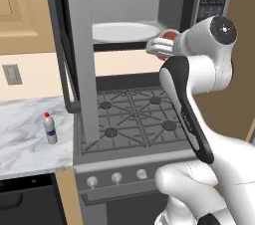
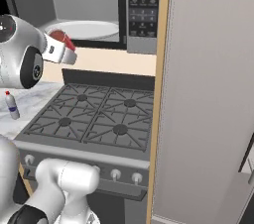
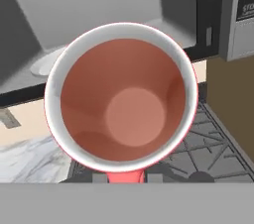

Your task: Place the microwavable item in the microwave. Then, close the microwave door and press the start button.

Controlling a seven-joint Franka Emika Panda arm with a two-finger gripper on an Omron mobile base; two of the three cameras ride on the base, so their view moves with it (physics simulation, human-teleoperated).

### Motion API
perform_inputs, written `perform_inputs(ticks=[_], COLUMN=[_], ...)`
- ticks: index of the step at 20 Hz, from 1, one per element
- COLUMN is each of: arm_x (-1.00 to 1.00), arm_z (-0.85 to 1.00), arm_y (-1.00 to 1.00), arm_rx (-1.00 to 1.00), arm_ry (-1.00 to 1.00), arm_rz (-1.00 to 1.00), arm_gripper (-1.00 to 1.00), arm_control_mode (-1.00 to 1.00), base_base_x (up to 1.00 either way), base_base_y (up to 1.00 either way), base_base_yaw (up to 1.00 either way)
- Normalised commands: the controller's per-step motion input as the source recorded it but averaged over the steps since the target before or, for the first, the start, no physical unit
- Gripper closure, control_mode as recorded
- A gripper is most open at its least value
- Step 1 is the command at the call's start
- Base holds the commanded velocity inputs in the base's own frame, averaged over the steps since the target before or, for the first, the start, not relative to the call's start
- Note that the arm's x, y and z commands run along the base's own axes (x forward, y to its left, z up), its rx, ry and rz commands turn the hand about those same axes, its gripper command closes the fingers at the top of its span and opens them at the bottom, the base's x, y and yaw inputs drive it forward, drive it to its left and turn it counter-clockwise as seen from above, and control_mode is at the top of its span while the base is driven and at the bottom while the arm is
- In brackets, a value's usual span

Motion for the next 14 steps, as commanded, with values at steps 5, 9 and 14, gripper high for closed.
perform_inputs(ticks=[5, 9, 14], arm_x=[0.47, 0.73, 0.82], arm_z=[0.48, 0.42, 0.08], arm_y=[0.16, 0.18, 0.02], arm_rx=[-0.09, -0.12, -0.07], arm_ry=[-0.01, 0.03, 0.12], arm_rz=[0.11, 0.11, 0.07], arm_gripper=[1.0, 1.0, 1.0], arm_control_mode=[-1.0, -1.0, -1.0], base_base_x=[0.0, 0.0, 0.0], base_base_y=[0.0, 0.0, 0.0], base_base_yaw=[0.0, 0.0, 0.0])
